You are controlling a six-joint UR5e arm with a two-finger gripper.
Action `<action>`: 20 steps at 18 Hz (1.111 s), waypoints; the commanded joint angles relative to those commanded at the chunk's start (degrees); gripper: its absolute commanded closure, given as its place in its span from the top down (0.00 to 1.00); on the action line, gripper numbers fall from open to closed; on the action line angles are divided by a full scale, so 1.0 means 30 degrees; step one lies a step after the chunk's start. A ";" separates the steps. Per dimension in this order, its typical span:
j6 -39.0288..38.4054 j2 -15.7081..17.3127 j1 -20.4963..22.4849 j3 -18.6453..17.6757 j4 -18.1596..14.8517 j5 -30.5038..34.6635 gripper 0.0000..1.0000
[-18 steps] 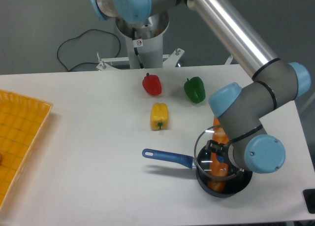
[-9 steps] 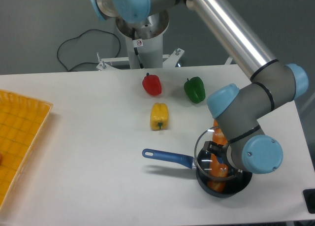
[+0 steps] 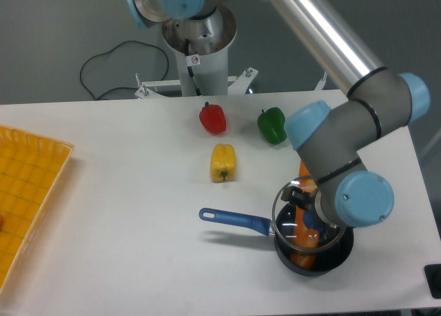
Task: Close the pot lid
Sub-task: 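Open the gripper and lift it away from the lid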
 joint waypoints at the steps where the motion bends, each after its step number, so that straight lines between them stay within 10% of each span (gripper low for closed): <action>1: 0.0471 0.0791 0.0058 -0.0674 0.0029 0.0000 1.00; 7: 0.2434 0.4250 0.1228 -0.3548 0.0555 -0.0058 1.00; 12: 0.5389 0.6947 0.2841 -0.6212 0.3422 -0.1523 1.00; 20: 1.0520 0.8153 0.4189 -0.8063 0.4717 -0.1260 1.00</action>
